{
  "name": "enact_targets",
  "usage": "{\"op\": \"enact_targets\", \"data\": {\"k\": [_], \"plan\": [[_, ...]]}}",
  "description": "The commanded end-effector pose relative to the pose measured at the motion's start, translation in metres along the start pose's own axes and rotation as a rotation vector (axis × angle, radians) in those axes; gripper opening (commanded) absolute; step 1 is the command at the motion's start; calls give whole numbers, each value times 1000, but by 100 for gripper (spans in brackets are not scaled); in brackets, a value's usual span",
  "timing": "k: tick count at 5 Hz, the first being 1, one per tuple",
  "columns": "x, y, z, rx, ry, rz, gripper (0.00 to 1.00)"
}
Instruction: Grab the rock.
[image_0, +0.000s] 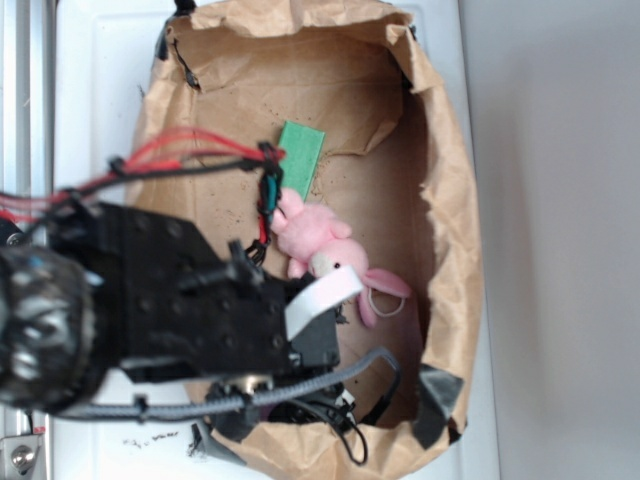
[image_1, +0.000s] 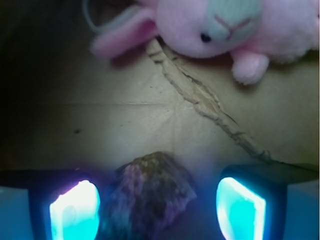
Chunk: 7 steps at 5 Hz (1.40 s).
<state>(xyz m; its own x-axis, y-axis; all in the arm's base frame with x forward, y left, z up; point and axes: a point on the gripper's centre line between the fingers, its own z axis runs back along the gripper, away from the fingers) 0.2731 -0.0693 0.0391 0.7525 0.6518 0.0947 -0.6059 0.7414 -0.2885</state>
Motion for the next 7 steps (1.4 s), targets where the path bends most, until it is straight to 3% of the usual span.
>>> {"op": "enact_targets", "data": {"k": [1,3,5,6,7], "plan": [[-2,8,-21,54,-46,-27,0],[61,23,11,61,-44,-103,0],[114,49,47,-8,-124,-267,0],[115,58,67,1,-185,-294,0],[99,52,84,14,-237,-358,0]]}}
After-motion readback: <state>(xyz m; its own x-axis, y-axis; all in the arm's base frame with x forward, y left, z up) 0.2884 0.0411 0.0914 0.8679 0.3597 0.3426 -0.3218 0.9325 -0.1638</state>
